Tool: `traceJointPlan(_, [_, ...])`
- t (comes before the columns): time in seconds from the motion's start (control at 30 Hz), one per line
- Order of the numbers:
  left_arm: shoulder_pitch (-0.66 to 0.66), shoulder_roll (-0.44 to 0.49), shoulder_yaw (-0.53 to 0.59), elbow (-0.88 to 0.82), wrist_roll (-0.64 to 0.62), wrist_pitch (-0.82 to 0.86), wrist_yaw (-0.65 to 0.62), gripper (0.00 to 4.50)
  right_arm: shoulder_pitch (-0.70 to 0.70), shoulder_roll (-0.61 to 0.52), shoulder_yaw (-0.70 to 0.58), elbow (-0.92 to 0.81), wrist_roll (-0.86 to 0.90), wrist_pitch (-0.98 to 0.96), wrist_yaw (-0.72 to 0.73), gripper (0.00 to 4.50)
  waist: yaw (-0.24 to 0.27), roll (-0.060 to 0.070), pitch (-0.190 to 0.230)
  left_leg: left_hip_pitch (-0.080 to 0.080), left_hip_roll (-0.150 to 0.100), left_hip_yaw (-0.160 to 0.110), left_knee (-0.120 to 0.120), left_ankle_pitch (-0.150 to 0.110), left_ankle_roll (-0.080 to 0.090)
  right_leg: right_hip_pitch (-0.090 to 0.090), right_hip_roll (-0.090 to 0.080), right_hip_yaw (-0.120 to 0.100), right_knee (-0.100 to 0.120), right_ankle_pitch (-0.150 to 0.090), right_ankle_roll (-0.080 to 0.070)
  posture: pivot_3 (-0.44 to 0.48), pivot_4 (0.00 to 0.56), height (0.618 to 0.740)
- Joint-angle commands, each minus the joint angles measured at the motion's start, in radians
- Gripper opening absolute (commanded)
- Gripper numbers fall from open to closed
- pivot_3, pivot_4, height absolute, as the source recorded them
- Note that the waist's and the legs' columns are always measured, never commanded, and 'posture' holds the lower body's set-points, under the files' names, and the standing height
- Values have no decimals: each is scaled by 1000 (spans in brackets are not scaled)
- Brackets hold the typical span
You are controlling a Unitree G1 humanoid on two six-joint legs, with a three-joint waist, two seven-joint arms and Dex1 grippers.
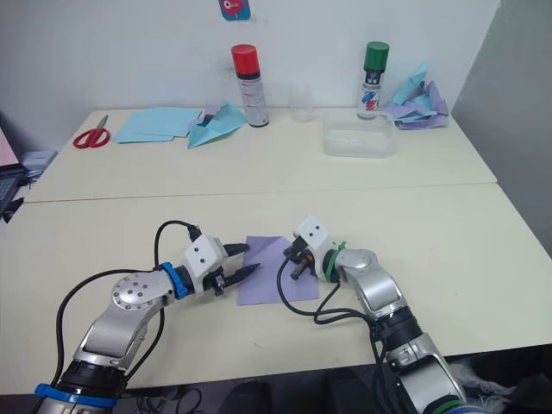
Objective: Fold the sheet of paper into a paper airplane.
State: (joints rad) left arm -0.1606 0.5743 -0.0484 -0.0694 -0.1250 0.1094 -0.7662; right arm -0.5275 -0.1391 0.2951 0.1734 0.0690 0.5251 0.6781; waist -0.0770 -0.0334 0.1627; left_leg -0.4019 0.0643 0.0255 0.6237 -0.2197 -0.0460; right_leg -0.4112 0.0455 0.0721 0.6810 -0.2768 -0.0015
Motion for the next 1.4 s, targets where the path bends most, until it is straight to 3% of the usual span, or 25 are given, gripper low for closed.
traceJointPlan(0.03, [-1, -7, 37, -45, -25, -12, 22, 2567, 4, -1, 3, -26, 9, 8, 3, 0, 0, 0, 0, 0, 0, 0, 0, 0, 0, 0, 0, 0, 0, 0, 0, 0, 150, 740])
traceJointPlan(0.33, [-26, -33, 14, -19, -3, -35, 43, 2567, 0, 1, 5, -24, 10, 11, 1, 0, 0, 0, 0, 0, 0, 0, 0, 0, 0, 0, 0, 0, 0, 0, 0, 0, 150, 740])
traceJointPlan(0.43, [-60, -35, -14, 14, 16, -61, 24, 1958, -1, 3, 6, -25, 11, 13, 2, 0, 1, 0, 0, 0, 0, 0, 0, 0, 0, 0, 0, 0, 0, 0, 0, 0, 150, 740])
traceJointPlan(0.63, [-84, -31, -75, 29, 54, -94, -5, 14, -2, 3, 5, -25, 12, 16, 1, 0, 2, 0, 0, 0, 0, 0, 0, 0, 0, 0, 1, 0, 0, 0, 0, 0, 150, 740])
traceJointPlan(1.0, [-126, -63, -116, 85, 92, -44, 6, 14, 4, 5, 6, -31, 13, 24, -2, 0, 5, 0, 0, 0, 0, 0, 1, 0, 0, 1, 1, 0, 0, 0, 0, 0, 150, 740])
traceJointPlan(1.4, [-134, -106, -117, 65, 41, 38, -39, 14, 7, 10, 8, -33, 13, 26, -5, 0, 6, 0, 0, 0, 0, 0, 2, 0, 0, 1, 1, 0, 1, 0, 0, 0, 150, 740])
